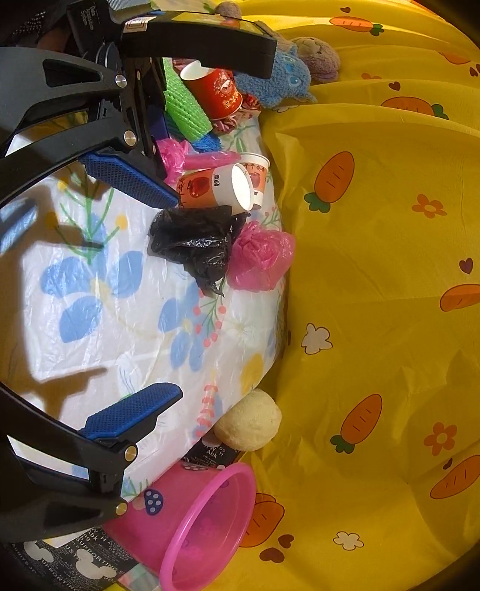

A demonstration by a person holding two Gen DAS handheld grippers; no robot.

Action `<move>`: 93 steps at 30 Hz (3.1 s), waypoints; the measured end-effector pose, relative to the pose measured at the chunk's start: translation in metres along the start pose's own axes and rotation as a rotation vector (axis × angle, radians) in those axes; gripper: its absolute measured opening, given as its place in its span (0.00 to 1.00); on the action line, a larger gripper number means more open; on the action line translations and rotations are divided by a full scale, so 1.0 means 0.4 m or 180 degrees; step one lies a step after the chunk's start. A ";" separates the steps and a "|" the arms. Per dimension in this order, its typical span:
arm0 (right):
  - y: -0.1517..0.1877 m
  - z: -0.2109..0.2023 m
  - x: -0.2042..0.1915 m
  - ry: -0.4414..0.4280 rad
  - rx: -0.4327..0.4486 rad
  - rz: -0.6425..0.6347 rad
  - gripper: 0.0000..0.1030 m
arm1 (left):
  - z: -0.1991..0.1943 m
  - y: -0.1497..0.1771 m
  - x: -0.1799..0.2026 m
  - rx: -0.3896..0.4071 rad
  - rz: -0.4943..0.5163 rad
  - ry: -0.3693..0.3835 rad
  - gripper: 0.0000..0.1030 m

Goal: Collect trash
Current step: 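Grasp the pink plastic bag with the left tool while the right tool grasps a black bag, then carry the pink bag and black bag over the pink bucket with both tools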

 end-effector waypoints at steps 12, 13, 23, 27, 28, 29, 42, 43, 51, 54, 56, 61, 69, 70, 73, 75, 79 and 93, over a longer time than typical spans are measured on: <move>-0.002 0.117 -0.064 -0.0237 -0.0318 -0.0081 0.71 | -0.152 -0.020 -0.059 0.0646 -0.0116 -0.0333 0.32; -0.005 0.126 -0.068 -0.0259 -0.0332 -0.0070 0.71 | -0.154 -0.019 -0.064 0.0656 -0.0107 -0.0376 0.32; 0.002 0.233 -0.112 -0.0278 -0.0761 -0.0213 0.52 | -0.153 -0.012 -0.087 0.0684 -0.0199 -0.0338 0.33; 0.011 0.258 -0.120 -0.0368 -0.0905 -0.0213 0.34 | -0.150 -0.010 -0.086 0.0674 -0.0194 -0.0303 0.33; 0.013 0.262 -0.120 -0.0389 -0.0941 -0.0212 0.25 | -0.151 -0.010 -0.085 0.0674 -0.0190 -0.0297 0.33; 0.015 0.267 -0.122 -0.0411 -0.0974 -0.0208 0.21 | -0.151 -0.010 -0.083 0.0675 -0.0183 -0.0291 0.33; -0.007 0.181 -0.066 -0.0447 -0.0587 -0.0152 0.01 | -0.173 -0.001 -0.067 0.0700 -0.0168 -0.0272 0.33; -0.012 0.166 -0.058 -0.0442 -0.0537 -0.0146 0.01 | -0.177 -0.001 -0.064 0.0707 -0.0161 -0.0270 0.33; -0.037 0.034 -0.016 -0.0455 -0.0190 -0.0208 0.01 | -0.215 -0.001 -0.006 0.0779 -0.0075 -0.0192 0.33; -0.036 -0.008 -0.004 -0.0472 -0.0126 -0.0233 0.01 | -0.231 0.001 0.025 0.0805 -0.0017 -0.0168 0.33; -0.035 -0.029 0.004 -0.0479 -0.0106 -0.0241 0.01 | -0.241 0.003 0.045 0.0821 0.0014 -0.0142 0.33; -0.033 -0.072 0.033 -0.0481 -0.0058 -0.0230 0.01 | -0.258 0.010 0.095 0.0839 0.0092 -0.0074 0.33; -0.038 -0.112 0.075 -0.0458 0.0030 -0.0193 0.01 | -0.259 0.015 0.161 0.0840 0.0206 0.0029 0.33; -0.039 -0.116 0.081 -0.0454 0.0042 -0.0188 0.01 | -0.259 0.014 0.170 0.0842 0.0221 0.0050 0.33; -0.042 -0.125 0.096 -0.0457 0.0074 -0.0167 0.01 | -0.258 0.011 0.196 0.0854 0.0274 0.0083 0.33; -0.047 -0.132 0.106 -0.0447 0.0099 -0.0171 0.01 | -0.257 0.008 0.213 0.0857 0.0307 0.0110 0.33; -0.055 -0.147 0.124 -0.0425 0.0151 -0.0175 0.01 | -0.258 -0.001 0.246 0.0857 0.0342 0.0212 0.33; -0.134 -0.196 0.272 -0.0114 0.0407 -0.0033 0.01 | -0.264 -0.077 0.412 0.1006 0.0608 0.0671 0.33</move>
Point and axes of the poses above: each gripper's, at about its wrist camera, not at the fingertips, and z roughly the way its jaws point, x to its right, y to its underside, the point moved 4 cm from there along z, roughly the way its jaws point, and after that the axes turned 3 degrees about x, right-handed, at the moved point
